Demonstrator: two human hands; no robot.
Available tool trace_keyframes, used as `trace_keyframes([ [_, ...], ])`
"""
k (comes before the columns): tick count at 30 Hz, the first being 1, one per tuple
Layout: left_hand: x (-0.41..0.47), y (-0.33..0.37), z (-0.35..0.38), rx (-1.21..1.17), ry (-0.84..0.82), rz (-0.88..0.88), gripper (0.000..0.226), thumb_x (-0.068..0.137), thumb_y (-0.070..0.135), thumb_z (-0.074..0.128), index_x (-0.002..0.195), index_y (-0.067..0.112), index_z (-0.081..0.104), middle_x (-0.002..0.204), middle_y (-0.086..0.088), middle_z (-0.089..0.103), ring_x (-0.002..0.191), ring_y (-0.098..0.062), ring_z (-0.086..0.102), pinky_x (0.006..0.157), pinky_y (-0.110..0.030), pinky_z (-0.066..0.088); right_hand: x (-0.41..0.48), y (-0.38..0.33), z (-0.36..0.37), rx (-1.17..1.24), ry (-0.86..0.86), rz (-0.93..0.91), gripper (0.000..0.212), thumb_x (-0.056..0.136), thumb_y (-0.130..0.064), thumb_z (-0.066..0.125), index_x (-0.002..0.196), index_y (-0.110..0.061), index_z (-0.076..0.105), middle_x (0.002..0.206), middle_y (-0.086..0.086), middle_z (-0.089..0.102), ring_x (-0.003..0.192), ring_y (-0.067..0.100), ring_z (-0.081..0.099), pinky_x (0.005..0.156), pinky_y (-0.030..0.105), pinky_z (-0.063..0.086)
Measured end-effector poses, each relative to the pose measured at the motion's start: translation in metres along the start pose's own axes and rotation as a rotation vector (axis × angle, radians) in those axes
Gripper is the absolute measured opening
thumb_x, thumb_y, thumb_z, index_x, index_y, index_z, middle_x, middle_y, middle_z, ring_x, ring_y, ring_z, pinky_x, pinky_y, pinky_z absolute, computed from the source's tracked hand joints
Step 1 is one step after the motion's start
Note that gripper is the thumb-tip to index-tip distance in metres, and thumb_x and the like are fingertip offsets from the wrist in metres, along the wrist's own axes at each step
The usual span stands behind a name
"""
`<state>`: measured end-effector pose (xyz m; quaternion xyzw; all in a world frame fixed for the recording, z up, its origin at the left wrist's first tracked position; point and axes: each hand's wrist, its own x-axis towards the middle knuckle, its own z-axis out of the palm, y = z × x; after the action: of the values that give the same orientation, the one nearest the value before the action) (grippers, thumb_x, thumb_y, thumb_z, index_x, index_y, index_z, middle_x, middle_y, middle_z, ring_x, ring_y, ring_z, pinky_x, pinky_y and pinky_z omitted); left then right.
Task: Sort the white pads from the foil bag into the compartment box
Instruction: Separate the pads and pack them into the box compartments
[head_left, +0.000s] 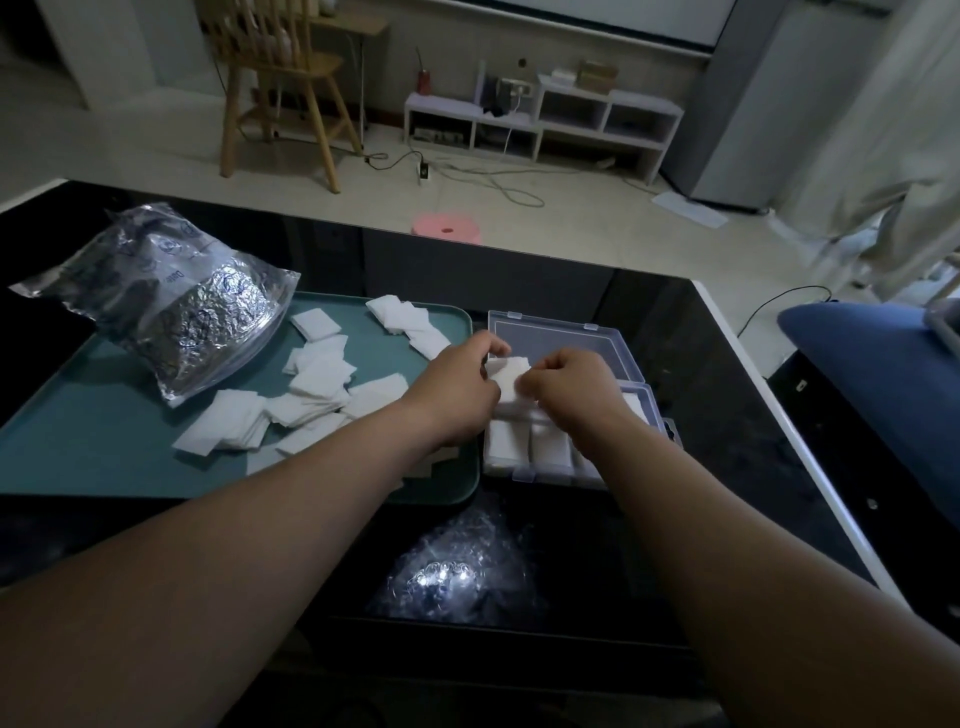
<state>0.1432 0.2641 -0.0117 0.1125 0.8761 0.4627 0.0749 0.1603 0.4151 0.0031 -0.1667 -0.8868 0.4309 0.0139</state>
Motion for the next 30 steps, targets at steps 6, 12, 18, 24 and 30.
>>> trace_keyframes([
  [6, 0.003, -0.006, 0.005, 0.092, 0.012, 0.033, 0.031, 0.096, 0.017, 0.056, 0.125, 0.026, 0.061, 0.118, -0.007, 0.058, 0.098, -0.022, 0.060, 0.080, -0.029, 0.044, 0.001, 0.003, 0.004, -0.162, -0.002, -0.010, 0.009, 0.084, -0.021, 0.068, 0.080, -0.013, 0.069, 0.070, 0.004, 0.068, 0.071, 0.024, 0.065, 0.064, 0.032, 0.048],
  [12, 0.004, -0.010, 0.005, 0.177, 0.060, 0.064, 0.025, 0.099, 0.020, 0.054, 0.123, 0.021, 0.063, 0.119, -0.006, 0.059, 0.103, -0.021, 0.058, 0.085, -0.031, 0.043, 0.005, 0.005, 0.004, -0.168, 0.007, 0.004, 0.010, 0.082, -0.023, 0.068, 0.079, -0.014, 0.070, 0.072, 0.005, 0.069, 0.077, 0.028, 0.068, 0.075, 0.041, 0.057],
  [18, 0.005, -0.005, 0.000, 0.258, -0.015, 0.025, 0.030, 0.090, 0.024, 0.060, 0.120, 0.026, 0.064, 0.114, -0.003, 0.050, 0.094, -0.021, 0.060, 0.083, -0.033, 0.050, 0.001, 0.009, 0.005, -0.227, 0.025, -0.091, 0.017, 0.085, -0.026, 0.070, 0.100, -0.026, 0.062, 0.089, -0.006, 0.069, 0.078, 0.018, 0.067, 0.079, 0.043, 0.059],
  [24, 0.003, -0.002, -0.002, 0.262, -0.019, -0.001, 0.025, 0.090, 0.031, 0.060, 0.115, 0.033, 0.060, 0.115, -0.001, 0.044, 0.091, -0.021, 0.061, 0.089, -0.039, 0.053, -0.001, 0.009, 0.006, -0.257, 0.008, -0.131, 0.009, 0.089, -0.030, 0.068, 0.098, -0.029, 0.068, 0.087, -0.008, 0.069, 0.074, 0.016, 0.071, 0.080, 0.045, 0.062],
  [30, -0.001, -0.002, -0.011, 0.244, 0.066, 0.061, 0.021, 0.097, 0.034, 0.056, 0.117, 0.029, 0.062, 0.118, 0.001, 0.043, 0.091, -0.018, 0.056, 0.084, -0.031, 0.042, 0.002, 0.001, 0.007, -0.232, 0.054, -0.183, 0.007, 0.093, -0.031, 0.065, 0.090, -0.028, 0.070, 0.088, -0.009, 0.070, 0.084, 0.013, 0.067, 0.081, 0.046, 0.061],
])
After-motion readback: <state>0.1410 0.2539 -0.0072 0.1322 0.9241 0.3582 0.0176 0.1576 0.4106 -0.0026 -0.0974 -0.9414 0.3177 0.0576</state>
